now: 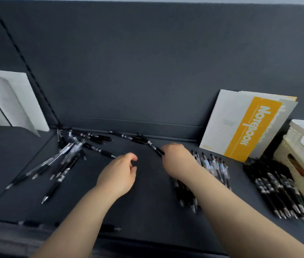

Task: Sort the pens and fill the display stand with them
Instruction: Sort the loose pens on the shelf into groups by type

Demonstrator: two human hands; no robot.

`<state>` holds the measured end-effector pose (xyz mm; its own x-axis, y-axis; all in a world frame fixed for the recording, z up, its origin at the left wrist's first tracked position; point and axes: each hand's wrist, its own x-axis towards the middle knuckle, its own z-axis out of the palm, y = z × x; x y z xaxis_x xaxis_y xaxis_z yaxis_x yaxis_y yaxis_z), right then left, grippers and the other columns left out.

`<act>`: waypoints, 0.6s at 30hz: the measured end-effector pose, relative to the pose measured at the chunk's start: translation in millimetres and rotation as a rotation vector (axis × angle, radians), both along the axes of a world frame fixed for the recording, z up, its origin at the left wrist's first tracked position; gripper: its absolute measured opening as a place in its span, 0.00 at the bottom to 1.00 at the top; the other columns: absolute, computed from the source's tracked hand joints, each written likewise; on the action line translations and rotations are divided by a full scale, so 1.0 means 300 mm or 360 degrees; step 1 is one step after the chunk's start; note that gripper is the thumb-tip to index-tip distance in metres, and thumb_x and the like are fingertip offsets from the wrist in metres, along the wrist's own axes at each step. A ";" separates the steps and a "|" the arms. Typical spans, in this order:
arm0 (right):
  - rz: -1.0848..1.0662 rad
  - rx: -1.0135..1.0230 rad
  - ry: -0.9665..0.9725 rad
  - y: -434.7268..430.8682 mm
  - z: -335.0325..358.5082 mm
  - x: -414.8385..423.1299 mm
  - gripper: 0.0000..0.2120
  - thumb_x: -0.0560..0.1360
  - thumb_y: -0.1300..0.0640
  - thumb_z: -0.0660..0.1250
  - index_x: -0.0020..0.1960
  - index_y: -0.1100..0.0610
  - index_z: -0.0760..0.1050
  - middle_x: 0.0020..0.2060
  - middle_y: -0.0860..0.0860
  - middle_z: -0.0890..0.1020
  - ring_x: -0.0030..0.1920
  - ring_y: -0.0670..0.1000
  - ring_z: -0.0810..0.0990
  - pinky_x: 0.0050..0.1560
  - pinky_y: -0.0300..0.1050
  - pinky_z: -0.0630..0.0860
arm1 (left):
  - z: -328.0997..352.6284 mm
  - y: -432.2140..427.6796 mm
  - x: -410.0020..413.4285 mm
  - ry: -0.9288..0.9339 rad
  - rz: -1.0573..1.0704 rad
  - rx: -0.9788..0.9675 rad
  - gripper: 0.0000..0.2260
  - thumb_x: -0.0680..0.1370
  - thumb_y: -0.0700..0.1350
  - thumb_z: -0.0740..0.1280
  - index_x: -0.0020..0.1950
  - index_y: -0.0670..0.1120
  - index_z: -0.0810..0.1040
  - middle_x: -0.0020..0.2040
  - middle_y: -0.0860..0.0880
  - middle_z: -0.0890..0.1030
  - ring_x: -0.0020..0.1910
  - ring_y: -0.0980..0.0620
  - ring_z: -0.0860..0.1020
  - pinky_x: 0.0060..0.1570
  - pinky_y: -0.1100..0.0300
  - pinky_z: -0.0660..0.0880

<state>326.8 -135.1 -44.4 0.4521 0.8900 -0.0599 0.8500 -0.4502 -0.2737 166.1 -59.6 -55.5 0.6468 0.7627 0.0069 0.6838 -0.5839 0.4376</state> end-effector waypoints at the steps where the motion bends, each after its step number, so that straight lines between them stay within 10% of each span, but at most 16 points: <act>1: -0.0027 -0.0065 -0.0027 0.041 -0.001 -0.010 0.11 0.75 0.64 0.57 0.54 0.61 0.74 0.54 0.58 0.76 0.57 0.59 0.73 0.47 0.45 0.69 | 0.003 0.023 -0.035 0.0003 0.0026 -0.0001 0.14 0.80 0.47 0.60 0.65 0.53 0.70 0.50 0.56 0.74 0.47 0.56 0.73 0.41 0.62 0.70; 10: -0.0385 -0.0086 -0.0153 0.235 -0.010 -0.047 0.14 0.75 0.62 0.59 0.60 0.60 0.71 0.58 0.57 0.73 0.61 0.59 0.71 0.53 0.50 0.72 | 0.027 0.259 -0.275 0.0125 0.0240 0.0204 0.21 0.79 0.49 0.61 0.71 0.51 0.65 0.69 0.50 0.66 0.68 0.48 0.63 0.64 0.56 0.65; 18: -0.0071 -0.0019 -0.0021 0.398 -0.065 -0.173 0.22 0.73 0.67 0.56 0.66 0.56 0.68 0.61 0.54 0.72 0.64 0.56 0.67 0.61 0.49 0.70 | 0.031 0.414 -0.342 0.0736 0.0455 -0.0058 0.38 0.77 0.59 0.61 0.77 0.44 0.47 0.75 0.43 0.56 0.71 0.41 0.59 0.65 0.48 0.64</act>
<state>275.1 -15.6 -63.8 0.4919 0.8683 -0.0639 0.8326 -0.4906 -0.2570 63.6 64.5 -46.3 0.3427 0.9030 -0.2591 0.9391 -0.3363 0.0701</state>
